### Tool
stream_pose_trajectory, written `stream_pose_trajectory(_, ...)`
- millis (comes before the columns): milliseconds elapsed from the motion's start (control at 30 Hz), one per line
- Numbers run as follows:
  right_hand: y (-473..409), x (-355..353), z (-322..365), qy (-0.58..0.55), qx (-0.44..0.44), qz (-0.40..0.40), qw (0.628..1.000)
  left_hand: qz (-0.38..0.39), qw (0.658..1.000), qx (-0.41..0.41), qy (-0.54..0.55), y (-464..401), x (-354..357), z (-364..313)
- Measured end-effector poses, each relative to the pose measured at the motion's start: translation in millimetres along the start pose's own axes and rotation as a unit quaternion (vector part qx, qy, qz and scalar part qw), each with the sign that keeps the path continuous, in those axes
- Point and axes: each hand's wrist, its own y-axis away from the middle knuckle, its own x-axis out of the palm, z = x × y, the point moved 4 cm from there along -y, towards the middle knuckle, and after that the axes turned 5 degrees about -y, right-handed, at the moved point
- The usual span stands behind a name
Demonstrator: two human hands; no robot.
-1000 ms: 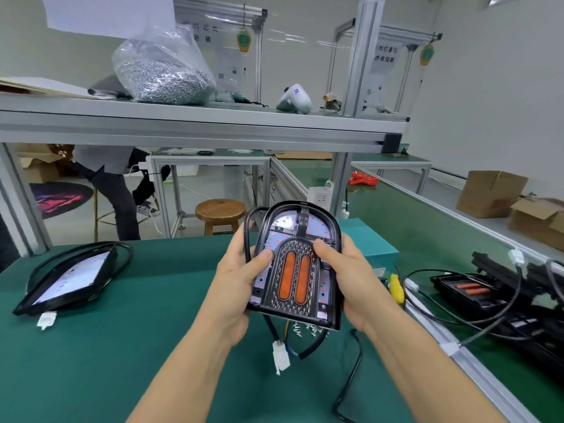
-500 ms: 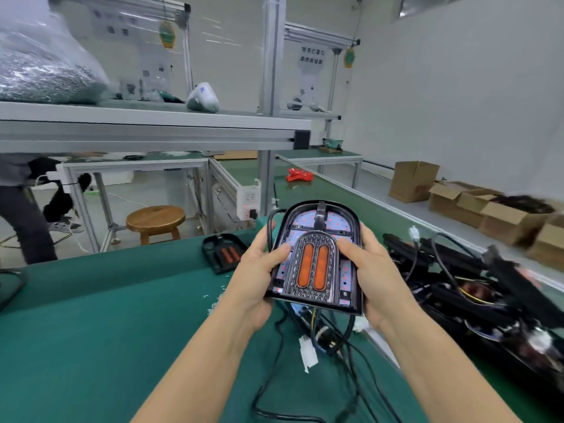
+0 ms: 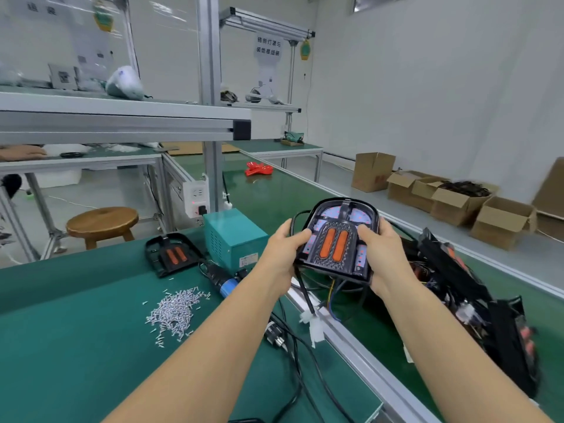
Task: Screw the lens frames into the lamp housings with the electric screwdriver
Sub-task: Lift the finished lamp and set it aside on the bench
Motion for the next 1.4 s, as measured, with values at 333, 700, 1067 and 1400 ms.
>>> stream_pose_trajectory(333,-69,7,-12,0.133,-0.038,-0.045,0.989,-0.005,0.995,0.011,-0.098,-33,9,15)
stream_pose_trajectory(700,-103,10,-30,0.465,-0.087,-0.030,0.880,0.092,0.889,0.063,-0.445,-33,15,77)
stream_pose_trajectory(1067,-76,15,-38,0.823,-0.170,0.093,0.534,0.111,0.800,0.100,-0.581,-28,17,66)
stream_pose_trajectory(1400,-50,52,-34,0.775,-0.210,0.108,0.586,0.028,0.847,0.138,-0.512,8,-27,38)
